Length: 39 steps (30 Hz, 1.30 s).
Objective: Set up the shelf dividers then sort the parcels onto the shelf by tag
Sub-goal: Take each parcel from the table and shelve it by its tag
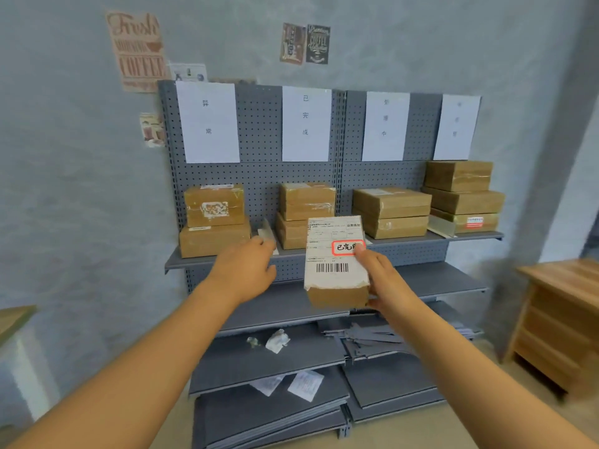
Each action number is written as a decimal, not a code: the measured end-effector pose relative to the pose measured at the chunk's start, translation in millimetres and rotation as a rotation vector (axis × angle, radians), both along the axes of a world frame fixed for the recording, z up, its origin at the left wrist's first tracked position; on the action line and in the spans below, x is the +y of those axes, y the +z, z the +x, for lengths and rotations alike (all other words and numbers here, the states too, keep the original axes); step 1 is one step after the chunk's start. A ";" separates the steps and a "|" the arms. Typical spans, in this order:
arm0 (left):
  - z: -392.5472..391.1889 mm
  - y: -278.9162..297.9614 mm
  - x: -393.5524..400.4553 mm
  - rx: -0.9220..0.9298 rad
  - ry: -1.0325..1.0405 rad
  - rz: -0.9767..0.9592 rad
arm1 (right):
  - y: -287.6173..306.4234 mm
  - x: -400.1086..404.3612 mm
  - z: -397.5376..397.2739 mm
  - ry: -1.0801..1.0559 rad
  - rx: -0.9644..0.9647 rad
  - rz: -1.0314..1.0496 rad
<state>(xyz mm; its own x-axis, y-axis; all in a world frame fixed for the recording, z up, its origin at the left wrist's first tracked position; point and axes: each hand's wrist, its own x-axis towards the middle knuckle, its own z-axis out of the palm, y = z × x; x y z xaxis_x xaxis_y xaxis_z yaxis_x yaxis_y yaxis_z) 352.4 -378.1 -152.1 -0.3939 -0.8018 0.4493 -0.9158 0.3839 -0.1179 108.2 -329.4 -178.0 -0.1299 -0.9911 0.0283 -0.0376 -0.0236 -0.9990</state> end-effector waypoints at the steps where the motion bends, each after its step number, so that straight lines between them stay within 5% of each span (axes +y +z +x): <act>1: -7.3 -1.2 -4.6 -0.007 -0.023 -0.012 | -2.8 0.7 -6.3 -0.018 0.007 0.008; 9: -65.4 -27.7 -45.3 0.001 -0.081 0.015 | -22.4 -24.5 -61.6 -0.091 0.017 0.066; 24: -137.9 -62.2 -143.9 -0.019 0.153 0.153 | -49.8 -167.3 -159.3 0.040 -0.012 0.160; 39: -121.4 -53.7 -316.7 0.570 0.046 0.477 | -40.3 -368.2 -108.3 0.021 -0.299 0.138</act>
